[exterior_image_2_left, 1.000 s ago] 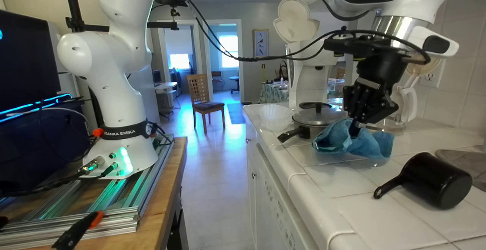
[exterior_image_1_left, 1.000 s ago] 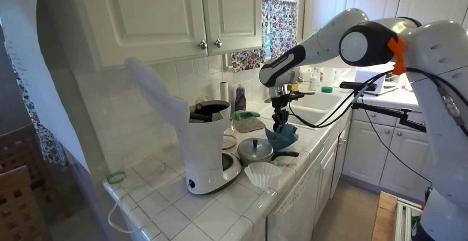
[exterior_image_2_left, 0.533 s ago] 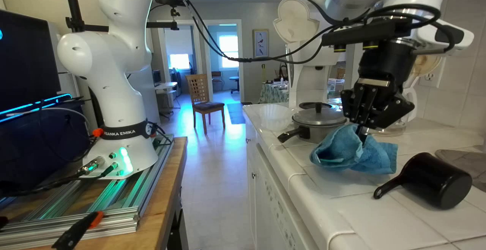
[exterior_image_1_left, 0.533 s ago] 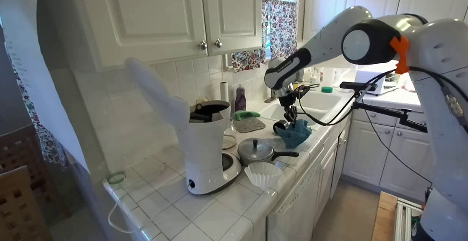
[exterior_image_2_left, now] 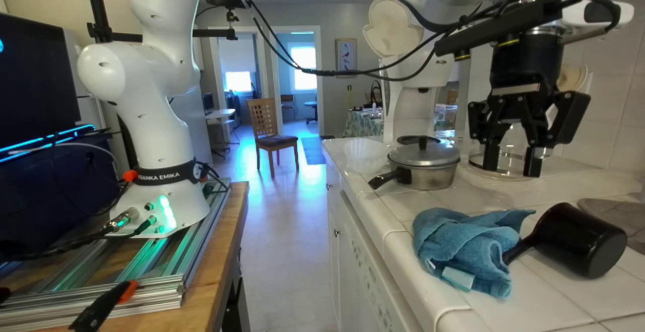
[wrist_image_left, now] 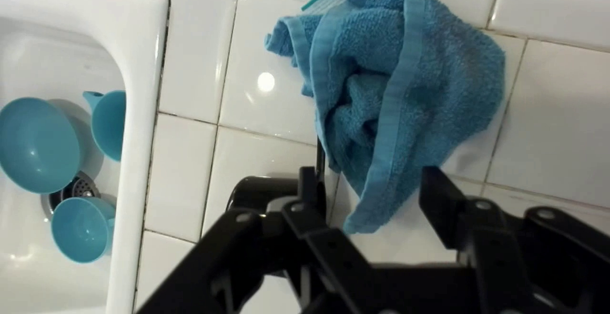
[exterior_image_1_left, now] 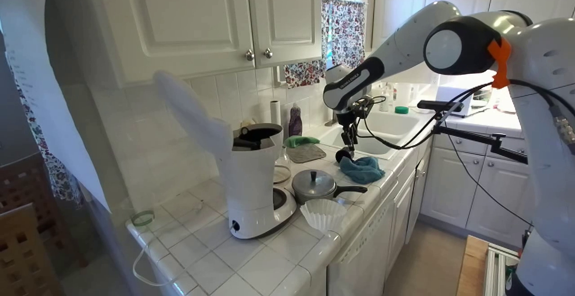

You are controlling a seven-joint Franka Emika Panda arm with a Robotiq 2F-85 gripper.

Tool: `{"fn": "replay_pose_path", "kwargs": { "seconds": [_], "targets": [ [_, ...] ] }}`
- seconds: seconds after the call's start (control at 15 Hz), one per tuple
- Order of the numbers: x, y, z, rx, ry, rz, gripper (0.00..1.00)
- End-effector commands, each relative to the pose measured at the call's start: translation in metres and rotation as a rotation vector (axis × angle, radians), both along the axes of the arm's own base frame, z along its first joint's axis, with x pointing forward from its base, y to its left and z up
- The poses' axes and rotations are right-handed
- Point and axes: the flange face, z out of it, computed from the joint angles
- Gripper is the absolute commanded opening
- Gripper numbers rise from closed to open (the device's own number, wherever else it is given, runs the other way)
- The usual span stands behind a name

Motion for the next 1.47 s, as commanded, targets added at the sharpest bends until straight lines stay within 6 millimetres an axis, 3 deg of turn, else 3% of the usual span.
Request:
{"fn": "replay_pose_path", "kwargs": {
  "seconds": [0.0, 0.07, 0.13, 0.33, 0.6, 0.73, 0.87, 1.2, 1.4],
  "targets": [
    [-0.021, 0.015, 0.022, 0.019, 0.043, -0.078, 0.89],
    [-0.029, 0.014, 0.024, 0.026, 0.074, -0.106, 0.97],
    [-0.038, 0.009, 0.025, 0.027, 0.11, -0.13, 0.99],
    [-0.06, 0.005, 0.015, 0.092, 0.184, -0.073, 1.0],
    [-0.071, 0.007, -0.012, 0.113, 0.156, -0.044, 1.0],
    [-0.07, 0.005, -0.022, 0.079, 0.073, -0.017, 1.0],
    [-0.06, 0.003, -0.025, 0.072, 0.135, -0.04, 1.0],
    [-0.06, 0.001, -0.02, 0.052, 0.114, -0.055, 1.0],
    [-0.064, -0.002, -0.042, 0.014, 0.118, -0.091, 1.0]
  ]
}}
